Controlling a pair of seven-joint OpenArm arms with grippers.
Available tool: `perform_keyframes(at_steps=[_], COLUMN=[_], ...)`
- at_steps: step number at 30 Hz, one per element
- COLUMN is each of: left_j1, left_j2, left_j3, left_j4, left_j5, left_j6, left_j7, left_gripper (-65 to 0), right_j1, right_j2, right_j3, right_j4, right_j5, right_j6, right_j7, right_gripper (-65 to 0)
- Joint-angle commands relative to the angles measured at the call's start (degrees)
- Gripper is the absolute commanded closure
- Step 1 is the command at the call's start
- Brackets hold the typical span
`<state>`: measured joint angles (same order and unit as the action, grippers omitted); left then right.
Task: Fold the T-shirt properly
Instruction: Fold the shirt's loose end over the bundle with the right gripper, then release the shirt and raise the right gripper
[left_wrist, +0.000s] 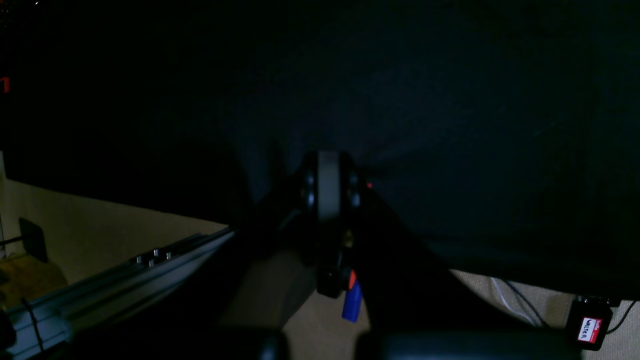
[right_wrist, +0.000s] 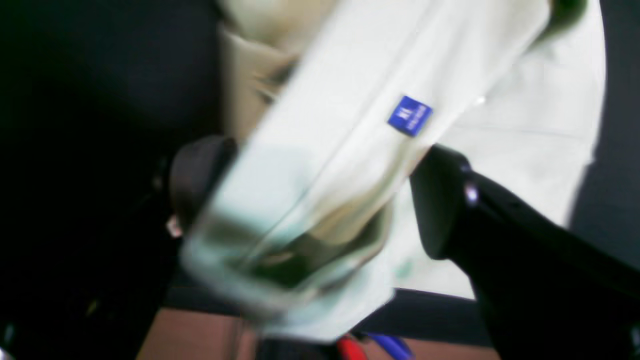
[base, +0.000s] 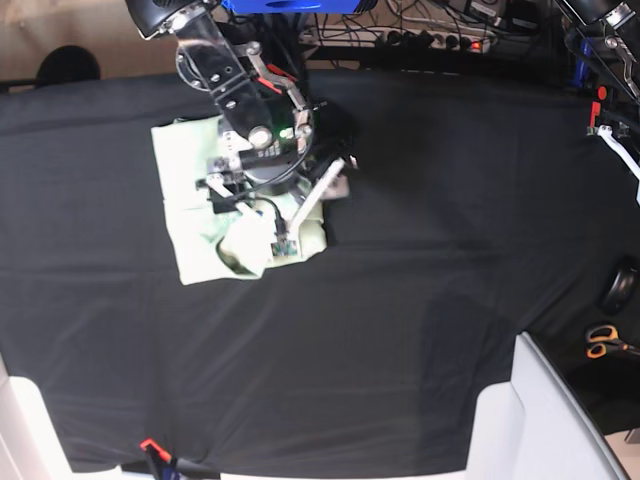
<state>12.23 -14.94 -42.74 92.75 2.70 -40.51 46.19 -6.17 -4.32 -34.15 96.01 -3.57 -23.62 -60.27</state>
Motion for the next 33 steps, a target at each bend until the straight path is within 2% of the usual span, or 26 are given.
perform_keyframes(at_steps=[1,4,9,11,14,16,18,20,21,22,23,26,30,32,33], left_j1=[-0.32,-0.32,-0.14,-0.14,-0.14,-0.14,-0.14,-0.14,-0.14,-0.14,-0.14,-0.14,-1.02,-1.55,-1.37], left_j2=[-1.28,-1.28,-1.28,-1.28,-1.28,-1.28,-1.28,-1.28,-1.28,-1.28,-1.28,-1.72,-4.80,-6.20,-6.38], left_j3=[-0.29,-0.29,-0.47,-0.64,-0.64,-0.73,-0.73,-0.73,-0.73,-0.73,-0.73,-1.08,-4.42,-3.28,-2.40], left_j4=[0.83,0.83,0.83,0.83,0.83,0.83,0.83,0.83,0.83,0.83,0.83,0.39,-5.50,-6.46,-6.46], left_j5=[-0.28,-0.28,-0.28,-0.28,-0.28,-0.28,-0.28,-0.28,-0.28,-0.28,-0.28,-0.28,2.71,4.99,5.70], left_j6=[0.51,0.51,0.51,0.51,0.51,0.51,0.51,0.51,0.51,0.51,0.51,0.51,0.51,0.51,0.51], left_j7=[-0.88,-0.88,-0.88,-0.88,-0.88,-0.88,-0.88,-0.88,-0.88,-0.88,-0.88,-0.88,-1.23,-1.23,-1.23], left_gripper=[0.0,0.0,0.0,0.0,0.0,0.0,0.0,0.0,0.0,0.0,0.0,0.0,0.0,0.0,0.0], right_j1=[0.68,0.86,0.42,0.42,0.77,0.86,0.94,0.94,0.94,0.86,0.50,-1.78,-5.56,-6.79,-7.14], right_j2=[-0.56,-0.56,-0.30,1.72,4.18,4.45,4.45,4.45,4.45,4.45,4.45,4.62,4.62,4.71,5.15], right_j3=[-0.18,-0.27,0.17,0.26,1.23,4.92,7.65,9.40,9.58,9.23,9.05,6.15,0.96,-0.09,-0.44], right_j4=[1.88,3.03,8.04,12.08,15.07,14.28,12.61,11.29,10.94,10.67,10.59,10.59,10.50,10.32,9.88], right_j5=[0.80,3.62,3.71,3.71,3.62,3.71,3.79,3.79,3.79,3.79,3.79,3.79,3.53,3.44,3.18], right_j6=[-0.08,-0.08,-0.08,-0.43,-0.52,-0.16,-0.08,0.01,0.01,0.01,0.01,-0.08,-0.60,-2.27,-4.21], right_j7=[0.71,-0.52,-0.34,0.27,4.14,5.02,5.02,5.11,5.11,5.11,5.11,5.02,6.60,8.80,9.33], right_gripper=[-54.6,-55.4,-55.4,-55.4,-53.7,-43.7,-26.3,-4.8,0.0,0.0,-2.6,0.0,0.0,0.0,0.0])
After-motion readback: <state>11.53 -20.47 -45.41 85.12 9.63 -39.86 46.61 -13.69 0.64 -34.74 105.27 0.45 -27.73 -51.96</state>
